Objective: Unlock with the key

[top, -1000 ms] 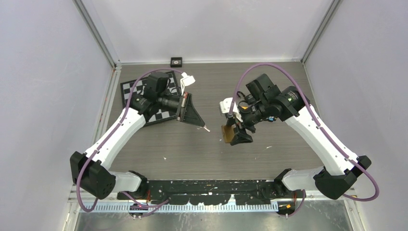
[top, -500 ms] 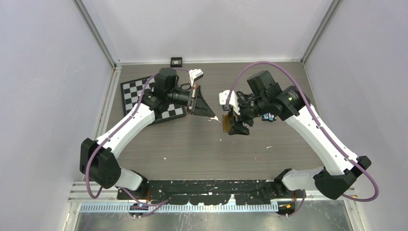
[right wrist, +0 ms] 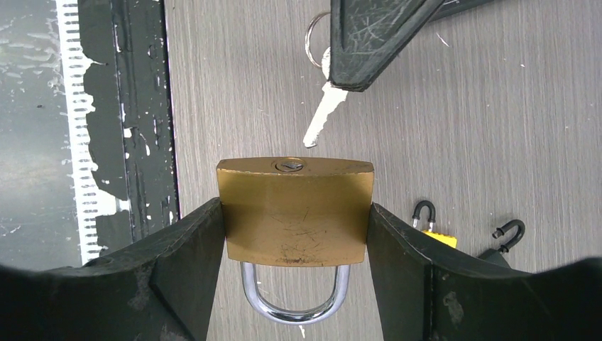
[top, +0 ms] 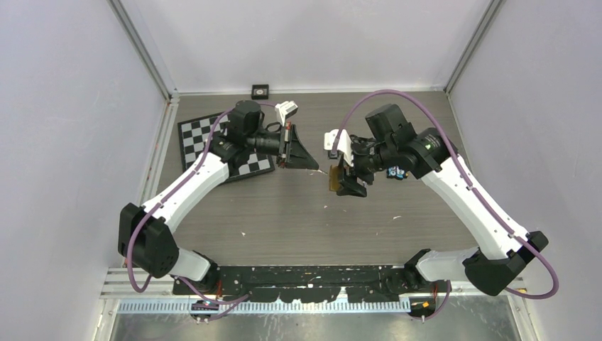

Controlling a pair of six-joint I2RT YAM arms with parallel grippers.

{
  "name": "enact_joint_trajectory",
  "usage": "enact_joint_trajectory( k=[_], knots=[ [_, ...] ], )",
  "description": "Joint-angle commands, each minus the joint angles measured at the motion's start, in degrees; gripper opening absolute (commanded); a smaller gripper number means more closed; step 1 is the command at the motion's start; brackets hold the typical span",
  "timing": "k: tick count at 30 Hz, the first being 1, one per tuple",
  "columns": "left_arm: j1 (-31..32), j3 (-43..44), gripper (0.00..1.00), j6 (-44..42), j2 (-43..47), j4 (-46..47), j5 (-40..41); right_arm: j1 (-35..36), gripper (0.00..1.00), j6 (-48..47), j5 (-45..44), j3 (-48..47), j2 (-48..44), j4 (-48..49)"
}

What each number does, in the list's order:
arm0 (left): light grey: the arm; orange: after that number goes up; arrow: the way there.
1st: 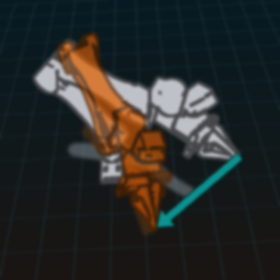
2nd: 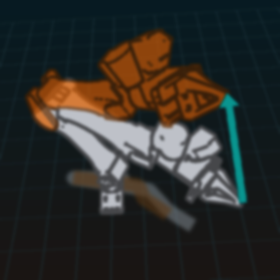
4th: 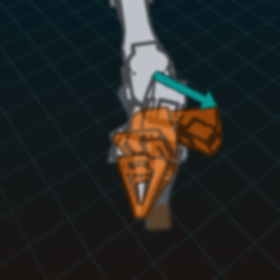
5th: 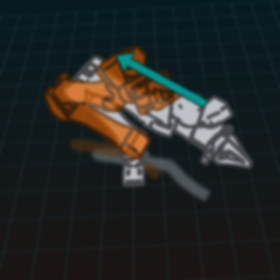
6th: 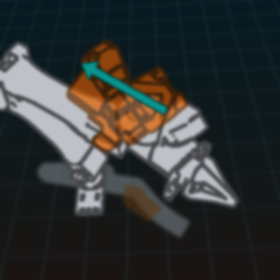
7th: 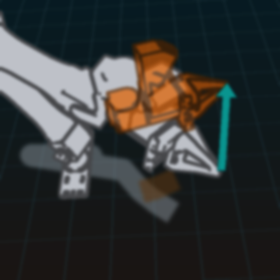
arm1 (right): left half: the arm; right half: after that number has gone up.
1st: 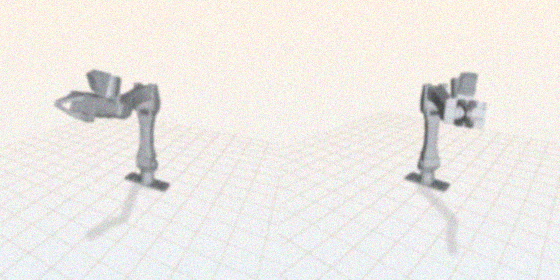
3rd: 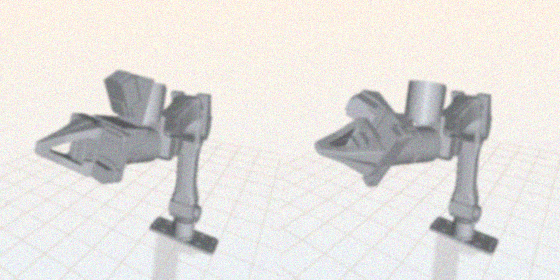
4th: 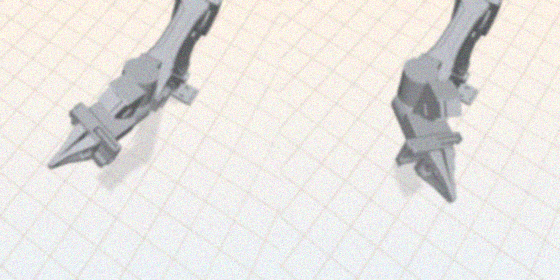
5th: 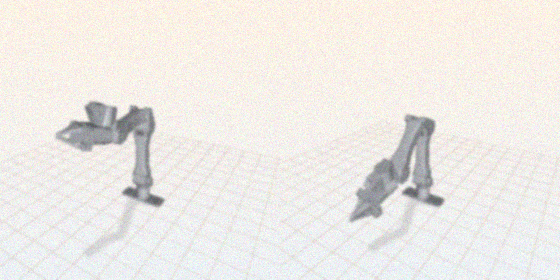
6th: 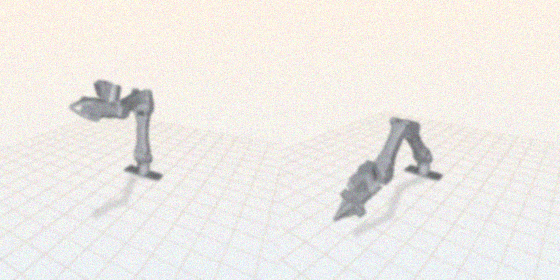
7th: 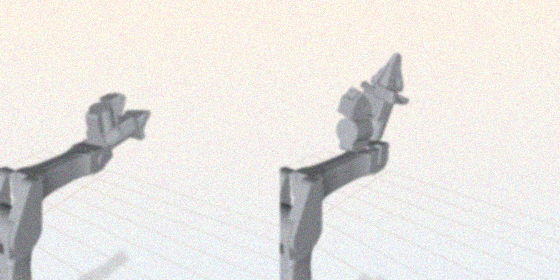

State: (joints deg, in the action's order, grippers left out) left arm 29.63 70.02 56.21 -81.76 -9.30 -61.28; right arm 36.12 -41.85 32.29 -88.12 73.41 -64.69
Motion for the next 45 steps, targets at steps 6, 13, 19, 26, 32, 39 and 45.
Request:
enact_joint_trajectory(
  k=[6, 13, 19, 26, 32, 39, 45],
  knots=[
    [0.08, 0.66, 0.00, -3.24, 1.35, -3.57, 2.61, -0.85, 0.00, 2.84, 0.24, -1.62, -2.66, 5.92],
    [0.14, 1.14, 0.00, -3.09, 1.37, -3.33, 3.08, -0.96, 0.00, 3.26, 0.39, -1.53, -2.48, 6.15],
    [0.14, 1.42, 0.00, -2.60, 1.41, -2.45, 3.02, -0.96, 0.01, 3.52, 0.44, -1.61, -2.13, 6.10],
    [0.50, 2.05, 0.00, -2.68, 1.30, -1.81, 2.73, -0.96, 0.01, 3.77, 0.67, -1.75, -1.62, 6.00],
    [0.63, 2.14, 0.00, -2.30, 1.65, -1.40, 2.55, -0.96, 0.00, 3.87, 0.32, -1.66, -1.36, 6.00],
    [0.70, 2.01, 0.00, -2.06, 1.85, -0.80, 2.38, -0.94, 0.00, 4.31, -0.02, -1.97, -0.66, 6.06],
    [0.77, 2.04, 0.00, -2.15, 1.93, -0.52, 2.56, -0.96, 0.01, 4.56, -0.12, -2.02, -0.32, 6.15]
  ],
)
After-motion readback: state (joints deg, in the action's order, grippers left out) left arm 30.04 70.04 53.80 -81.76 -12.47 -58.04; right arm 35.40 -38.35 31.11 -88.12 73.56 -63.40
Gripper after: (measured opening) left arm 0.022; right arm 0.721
